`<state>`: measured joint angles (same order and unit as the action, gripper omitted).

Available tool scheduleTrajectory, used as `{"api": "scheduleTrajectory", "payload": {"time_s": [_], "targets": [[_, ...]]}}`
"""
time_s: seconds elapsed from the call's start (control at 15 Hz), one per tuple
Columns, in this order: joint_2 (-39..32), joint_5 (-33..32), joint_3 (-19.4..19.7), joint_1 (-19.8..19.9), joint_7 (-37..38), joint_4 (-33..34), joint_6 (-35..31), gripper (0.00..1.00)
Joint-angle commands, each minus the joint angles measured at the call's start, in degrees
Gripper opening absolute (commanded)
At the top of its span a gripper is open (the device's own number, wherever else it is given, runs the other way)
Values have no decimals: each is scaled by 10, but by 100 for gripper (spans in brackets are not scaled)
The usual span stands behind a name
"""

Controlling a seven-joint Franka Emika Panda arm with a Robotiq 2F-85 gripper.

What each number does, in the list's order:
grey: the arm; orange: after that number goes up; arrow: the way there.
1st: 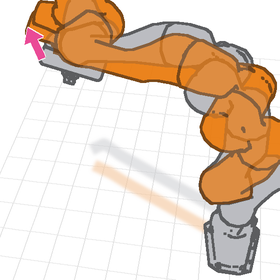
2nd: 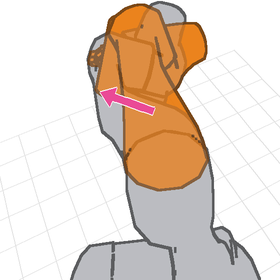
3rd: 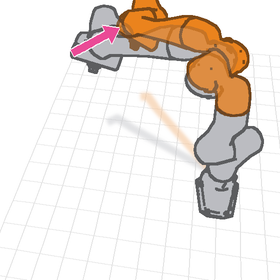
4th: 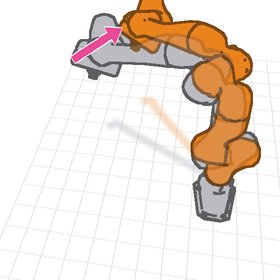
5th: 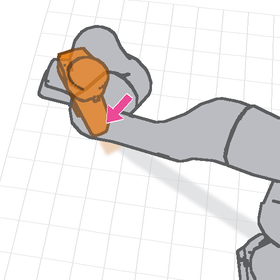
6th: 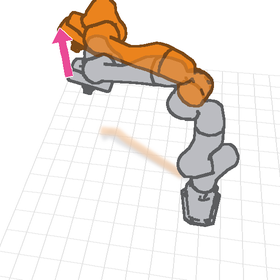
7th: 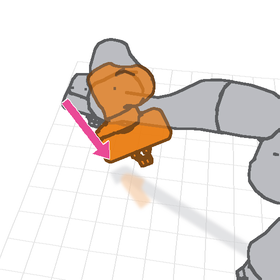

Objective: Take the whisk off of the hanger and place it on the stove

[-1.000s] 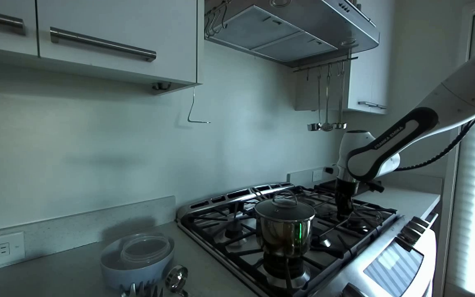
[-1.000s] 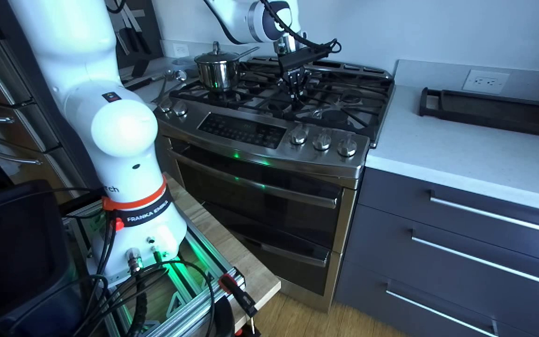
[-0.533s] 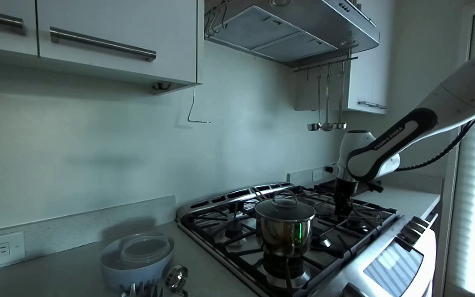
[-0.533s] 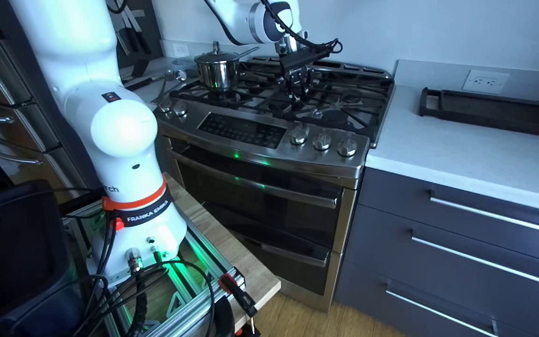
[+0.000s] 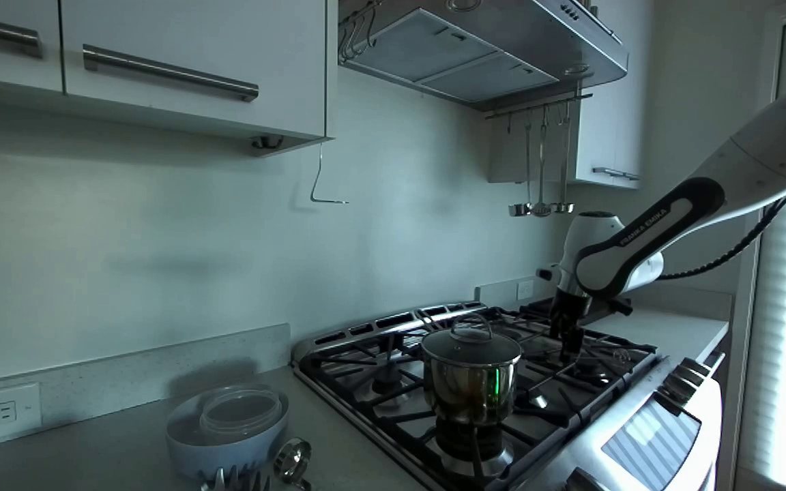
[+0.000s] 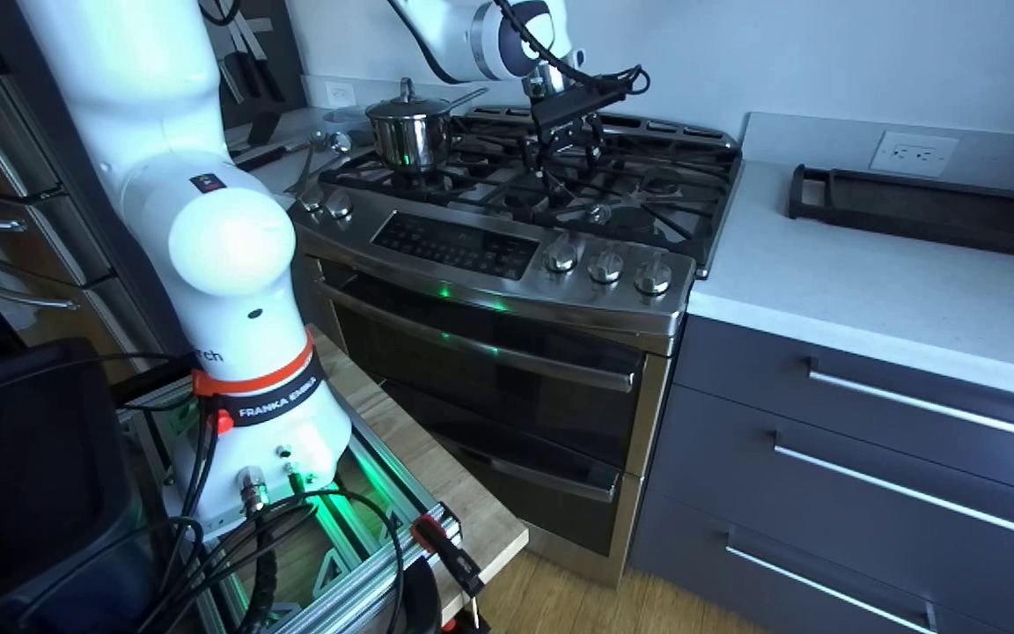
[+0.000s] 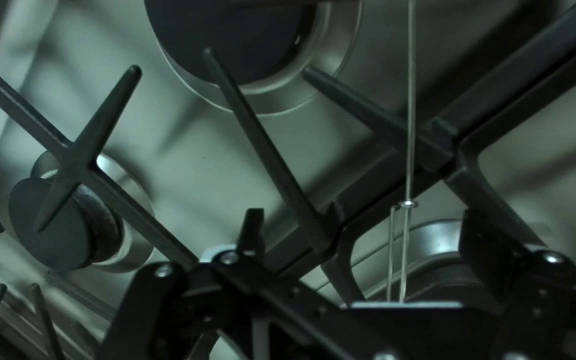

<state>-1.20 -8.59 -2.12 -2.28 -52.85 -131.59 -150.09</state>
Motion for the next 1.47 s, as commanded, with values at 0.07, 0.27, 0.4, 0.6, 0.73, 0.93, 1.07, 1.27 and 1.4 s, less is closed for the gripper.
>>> {"api": "scheduleTrajectory", "payload": {"time_s": [0.07,0.27,0.4,0.6,0.73,0.93,1.07,1.27,1.4], "targets": [[18,6,2,6,0,-7,-3,100],[27,24,3,6,-7,-5,-1,100],[42,63,3,3,-21,-4,7,100],[78,160,6,-7,-66,-2,41,100],[110,188,12,-12,-81,3,85,100],[161,160,15,-13,-62,19,189,100],[190,128,12,-8,-28,37,265,100],[220,77,7,-4,27,70,369,100],[232,53,6,-5,63,92,424,100]]}}
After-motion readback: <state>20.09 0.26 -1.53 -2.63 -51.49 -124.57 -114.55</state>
